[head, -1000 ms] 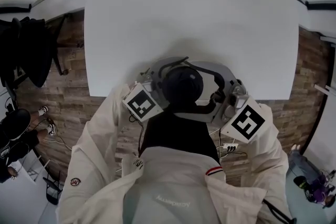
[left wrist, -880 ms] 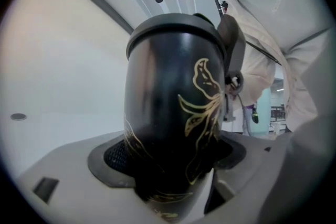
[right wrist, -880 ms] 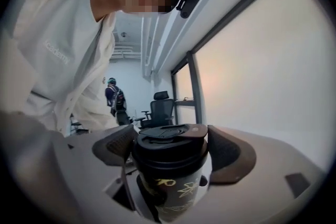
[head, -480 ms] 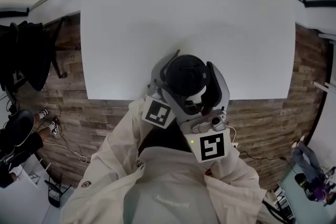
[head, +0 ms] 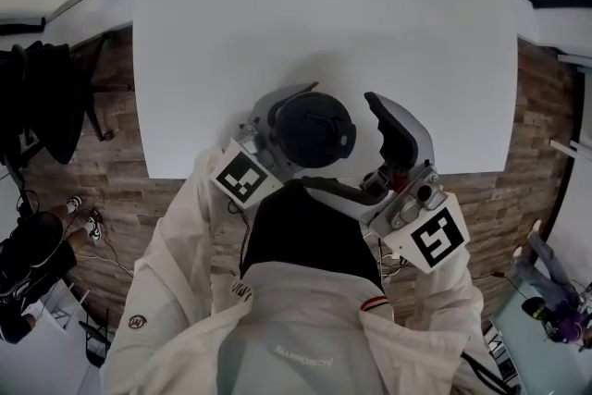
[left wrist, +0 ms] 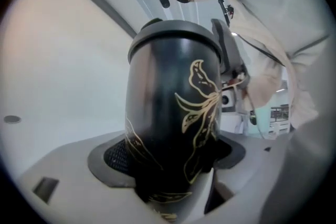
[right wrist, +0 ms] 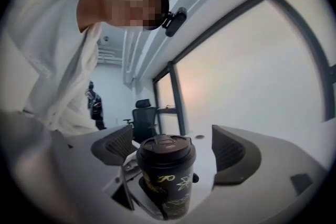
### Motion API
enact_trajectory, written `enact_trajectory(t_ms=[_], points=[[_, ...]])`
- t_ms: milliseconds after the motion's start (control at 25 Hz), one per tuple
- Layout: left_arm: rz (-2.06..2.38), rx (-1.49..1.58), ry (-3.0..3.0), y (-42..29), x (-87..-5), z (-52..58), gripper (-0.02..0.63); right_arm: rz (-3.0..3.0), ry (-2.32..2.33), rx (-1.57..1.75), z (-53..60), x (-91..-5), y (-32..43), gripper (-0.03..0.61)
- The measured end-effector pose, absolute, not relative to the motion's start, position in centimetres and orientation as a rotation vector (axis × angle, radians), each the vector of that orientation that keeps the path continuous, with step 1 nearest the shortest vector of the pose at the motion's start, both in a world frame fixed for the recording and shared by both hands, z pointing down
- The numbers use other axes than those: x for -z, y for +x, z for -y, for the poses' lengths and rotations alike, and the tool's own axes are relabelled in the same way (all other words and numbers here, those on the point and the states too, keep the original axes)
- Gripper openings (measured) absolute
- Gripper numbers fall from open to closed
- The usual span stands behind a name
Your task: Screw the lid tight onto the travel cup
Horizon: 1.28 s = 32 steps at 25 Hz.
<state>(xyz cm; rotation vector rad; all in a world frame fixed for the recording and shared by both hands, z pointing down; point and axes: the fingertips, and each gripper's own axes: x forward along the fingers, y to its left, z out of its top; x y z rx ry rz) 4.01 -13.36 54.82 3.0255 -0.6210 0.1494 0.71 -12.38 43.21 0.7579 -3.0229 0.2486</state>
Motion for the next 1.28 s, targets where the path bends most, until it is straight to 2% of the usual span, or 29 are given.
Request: enact_trajectory(t_ms=[240, 480, 680, 1120, 1280], points=[[0.393, -0.227, 3.061, 4.3, -55.2, 12.2, 0.408, 3.021, 0.098, -0.137, 11.5, -43.3, -0.8, 0.448], [0.376, -0.239, 3.062, 5.0, -55.1, 12.1, 0.408, 3.004, 0.055, -0.136, 11.7, -44.3, -1.5, 0.445], [0.555, -0.219, 2.99, 4.6, -55.3, 12.8, 0.408, 3.058, 0.46, -0.162, 12.6, -43.7, -1.1, 0.388], [0.953, -0.257, 2.897, 4.9, -55.6, 13.3, 0.408, 2.871, 1.192, -0.178, 12.4, -43.9, 0.7, 0.387], [1.058, -0.234, 2.893, 4.7, -55.5, 13.5, 0.408, 2.805, 1.307, -0.133, 11.9, -44.3, 0.6, 0.387]])
